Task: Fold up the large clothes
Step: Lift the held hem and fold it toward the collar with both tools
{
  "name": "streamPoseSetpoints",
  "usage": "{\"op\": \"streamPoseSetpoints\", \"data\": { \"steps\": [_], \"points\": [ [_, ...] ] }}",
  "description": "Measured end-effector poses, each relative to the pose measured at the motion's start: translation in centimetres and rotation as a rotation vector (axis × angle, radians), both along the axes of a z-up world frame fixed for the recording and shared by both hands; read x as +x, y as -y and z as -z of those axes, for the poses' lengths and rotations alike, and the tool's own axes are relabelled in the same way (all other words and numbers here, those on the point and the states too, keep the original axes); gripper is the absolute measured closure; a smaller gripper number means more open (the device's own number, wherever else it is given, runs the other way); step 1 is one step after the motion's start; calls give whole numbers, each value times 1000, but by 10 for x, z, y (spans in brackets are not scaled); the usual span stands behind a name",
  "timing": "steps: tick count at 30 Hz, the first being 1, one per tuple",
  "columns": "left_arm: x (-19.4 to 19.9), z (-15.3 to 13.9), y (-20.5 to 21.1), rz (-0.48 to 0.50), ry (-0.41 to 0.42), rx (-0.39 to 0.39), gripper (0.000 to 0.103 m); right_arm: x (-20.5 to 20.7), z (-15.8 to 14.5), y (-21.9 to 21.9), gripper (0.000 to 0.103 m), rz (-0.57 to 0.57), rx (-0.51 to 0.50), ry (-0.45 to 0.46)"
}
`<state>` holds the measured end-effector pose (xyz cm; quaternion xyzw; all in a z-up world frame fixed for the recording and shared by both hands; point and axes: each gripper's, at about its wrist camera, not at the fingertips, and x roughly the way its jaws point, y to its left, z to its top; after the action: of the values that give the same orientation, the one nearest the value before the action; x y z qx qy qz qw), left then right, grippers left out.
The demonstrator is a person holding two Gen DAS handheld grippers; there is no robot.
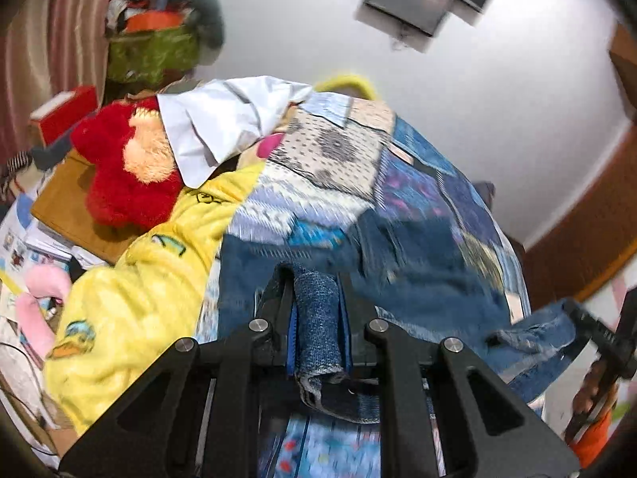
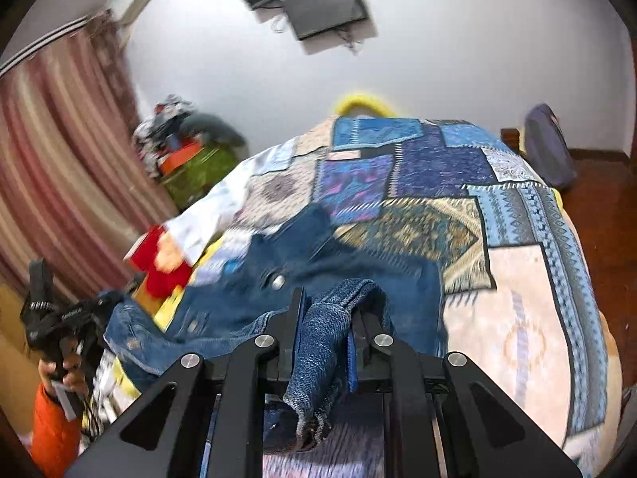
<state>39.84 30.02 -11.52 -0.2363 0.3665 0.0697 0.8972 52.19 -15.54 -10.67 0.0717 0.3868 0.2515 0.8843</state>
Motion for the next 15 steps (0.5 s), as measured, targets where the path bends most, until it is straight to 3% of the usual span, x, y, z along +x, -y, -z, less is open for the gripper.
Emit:
{"op": "streamPoseSetpoints", "data": {
  "steps": [7,11,15],
  "points": [
    [80,61,-23,-79,-116,9,86,96,65,-26,89,82,-10,-119],
    [108,109,-34,-94,-209,3,86,125,107,-32,89,84,-53,-181],
    [119,150,-39,-81,-286,3,85,133,126,-28,89,31,-42,-207]
  ]
}}
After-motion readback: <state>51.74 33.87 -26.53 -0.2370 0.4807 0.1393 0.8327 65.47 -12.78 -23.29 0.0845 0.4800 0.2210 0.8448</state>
